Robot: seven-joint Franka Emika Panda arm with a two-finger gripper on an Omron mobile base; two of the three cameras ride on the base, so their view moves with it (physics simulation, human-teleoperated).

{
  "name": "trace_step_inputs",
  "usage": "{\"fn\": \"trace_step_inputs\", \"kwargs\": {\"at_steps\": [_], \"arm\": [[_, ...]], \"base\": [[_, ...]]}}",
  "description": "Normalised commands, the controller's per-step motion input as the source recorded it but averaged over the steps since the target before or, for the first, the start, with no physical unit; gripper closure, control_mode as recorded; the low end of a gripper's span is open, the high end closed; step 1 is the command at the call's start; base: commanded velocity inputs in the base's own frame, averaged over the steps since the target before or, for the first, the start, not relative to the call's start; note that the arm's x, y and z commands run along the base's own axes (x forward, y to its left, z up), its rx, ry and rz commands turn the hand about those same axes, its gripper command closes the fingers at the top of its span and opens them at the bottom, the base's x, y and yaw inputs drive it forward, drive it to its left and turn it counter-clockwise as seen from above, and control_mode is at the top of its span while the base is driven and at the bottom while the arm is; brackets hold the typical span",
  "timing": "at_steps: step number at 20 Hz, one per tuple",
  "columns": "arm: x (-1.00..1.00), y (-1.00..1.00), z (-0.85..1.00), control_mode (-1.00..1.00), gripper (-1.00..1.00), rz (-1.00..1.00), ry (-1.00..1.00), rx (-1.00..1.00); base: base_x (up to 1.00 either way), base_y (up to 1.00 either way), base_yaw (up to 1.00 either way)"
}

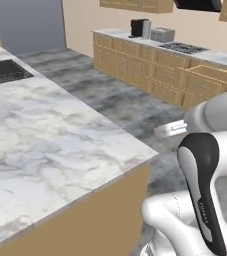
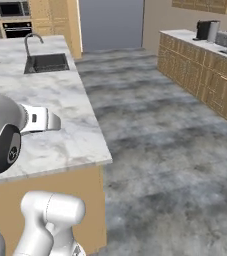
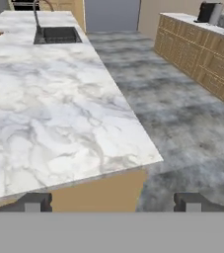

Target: Pick up the metallic utensils from the counter and place them in the open drawer. Make sure not to pick up any wooden utensils.

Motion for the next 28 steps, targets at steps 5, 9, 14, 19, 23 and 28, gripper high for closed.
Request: {"fn": "trace_step_inputs", "kwargs": {"at_steps": [5,9,14,19,23,28], "arm": [[0.00,0.00,0.00,1.00,-1.00,0.00,0.00,0.00],[0.00,0.00,0.00,1.00,-1.00,0.00,0.00,0.00],[0.00,0.00,0.00,1.00,-1.00,0.00,0.00,0.00],[0.00,0.00,0.00,1.00,-1.00,0.00,0.00,0.00],[0.00,0.00,0.00,1.00,-1.00,0.00,0.00,0.00],[0.00,0.00,0.00,1.00,-1.00,0.00,0.00,0.00]], "base": [[-0.21,1.00,0.00],[-0.23,1.00,0.00],[-0.22,1.00,0.00],[-0.12,1.00,-0.01],[-0.07,1.00,-0.08],[0.00,1.00,-0.18]]}}
